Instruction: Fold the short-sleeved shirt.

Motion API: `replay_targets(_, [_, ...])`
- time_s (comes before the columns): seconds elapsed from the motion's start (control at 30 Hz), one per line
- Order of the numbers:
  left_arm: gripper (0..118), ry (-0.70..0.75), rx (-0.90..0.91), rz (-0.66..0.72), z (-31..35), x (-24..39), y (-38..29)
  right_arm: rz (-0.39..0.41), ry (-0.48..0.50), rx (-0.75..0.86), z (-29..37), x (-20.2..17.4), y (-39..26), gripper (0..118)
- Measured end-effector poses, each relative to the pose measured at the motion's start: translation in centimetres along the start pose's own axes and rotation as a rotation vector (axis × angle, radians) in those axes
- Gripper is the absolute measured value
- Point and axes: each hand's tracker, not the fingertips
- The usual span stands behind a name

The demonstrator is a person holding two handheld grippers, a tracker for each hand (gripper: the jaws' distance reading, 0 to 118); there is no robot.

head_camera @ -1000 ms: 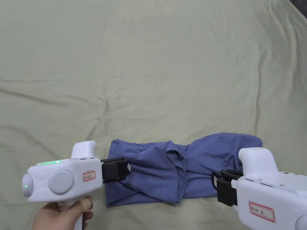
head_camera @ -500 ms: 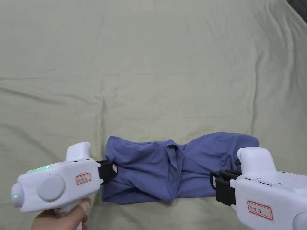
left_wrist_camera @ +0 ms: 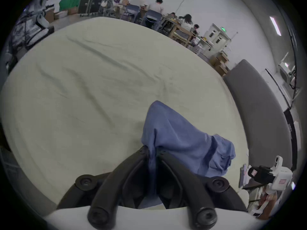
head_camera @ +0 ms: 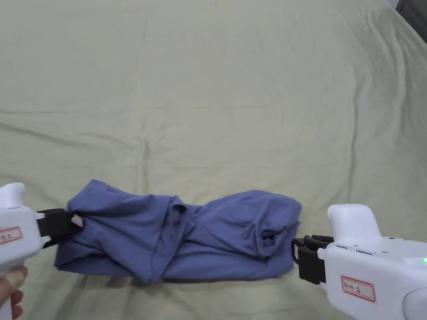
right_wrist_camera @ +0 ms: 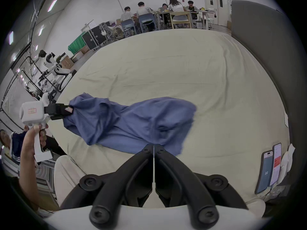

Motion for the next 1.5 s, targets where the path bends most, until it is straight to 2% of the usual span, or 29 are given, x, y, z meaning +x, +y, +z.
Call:
replay_targets(0.13, [6, 0.142, -0.005, -0.009, 0.3, -0.9, 0.3, 0.003, 0.005, 0.003, -0.1, -0.3, 0.1, 4])
replay_targets(0.23, [6, 0.065, -0.022, 0.033, 0.5, 0.9, -0.2, 0.004, 0.008, -0.004, -0.4, -0.4, 0.1, 4])
replay_targets(0.33, [6, 0.02, 0.017, -0.021, 1.4, 5.7, -0.3, 0.003, 0.009, -0.011, -0.6, -0.4, 0.0, 4])
replay_targets(0.47, [6, -0.126, 0.011, -0.091, 0.8, 13.3, -1.0, -0.003, 0.012, -0.011, -0.5, -0.1, 0.0, 4])
replay_targets(0.53, [6, -0.179, -0.025, -0.179, -0.9, 17.5, -2.2, -0.009, 0.009, -0.008, -0.3, 0.3, 0.0, 4])
replay_targets(0.7, [6, -0.19, -0.134, -0.343, -7.8, 24.2, -6.0, -0.033, -0.01, -0.01, 0.0, 1.5, -0.4, 4])
replay_targets(0.87, [7, -0.054, -0.22, -0.444, -14.2, 25.8, -9.6, -0.057, -0.032, -0.012, 0.3, 3.0, -0.8, 4])
replay_targets(0.9, [12, -0.051, -0.211, -0.443, -14.7, 25.7, -9.9, -0.062, -0.034, -0.013, 0.3, 3.2, -0.9, 4])
replay_targets(0.97, [35, -0.095, -0.186, -0.412, -14.3, 25.4, -9.8, -0.072, -0.04, -0.016, 0.2, 3.7, -1.0, 4])
replay_targets(1.0, [53, -0.142, -0.195, -0.368, -13.9, 25.2, -9.4, -0.076, -0.041, -0.017, 0.1, 3.8, -1.0, 4])
replay_targets(1.03, [86, -0.207, -0.206, -0.313, -13.5, 24.7, -9.0, -0.081, -0.042, -0.019, 0.0, 3.9, -1.0, 4])
replay_targets(1.07, [109, -0.271, -0.228, -0.268, -13.0, 24.2, -8.5, -0.085, -0.04, -0.02, -0.1, 4.0, -1.0, 4])
replay_targets(1.1, [118, -0.306, -0.249, -0.236, -12.0, 24.0, -8.0, -0.089, -0.036, -0.019, -0.1, 4.1, -1.0, 4])
replay_targets(1.13, [117, -0.324, -0.239, -0.202, -10.8, 23.3, -7.7, -0.092, -0.031, -0.017, -0.1, 4.1, -1.1, 4])
replay_targets(1.17, [103, -0.373, -0.194, -0.163, -9.3, 22.4, -7.1, -0.093, -0.027, -0.014, 0.0, 4.2, -1.1, 4])
replay_targets(1.2, [74, -0.433, -0.18, -0.146, -8.1, 21.2, -6.7, -0.096, -0.024, -0.008, 0.1, 4.3, -1.1, 4])
replay_targets(1.23, [19, -0.414, -0.151, -0.148, -6.8, 20.9, -6.3, -0.099, -0.023, -0.003, 0.2, 4.4, -1.1, 4])
replay_targets(1.27, [4, -0.31, -0.109, -0.176, -6.1, 20.6, -6.0, -0.101, -0.022, 0.0, 0.2, 4.6, -1.1, 4])
replay_targets(1.33, [4, -0.09, -0.021, -0.275, -5.8, 20.8, -6.2, -0.107, -0.025, 0.005, 0.3, 4.8, -1.1, 4])
replay_targets(1.37, [4, -0.054, -0.009, -0.323, -6.3, 20.9, -6.5, -0.112, -0.029, 0.008, 0.3, 5.0, -1.0, 4])
replay_targets(1.5, [4, -0.12, -0.136, -0.347, -10.7, 22.0, -7.3, -0.127, -0.046, 0.009, 0.6, 5.3, -1.1, 4])
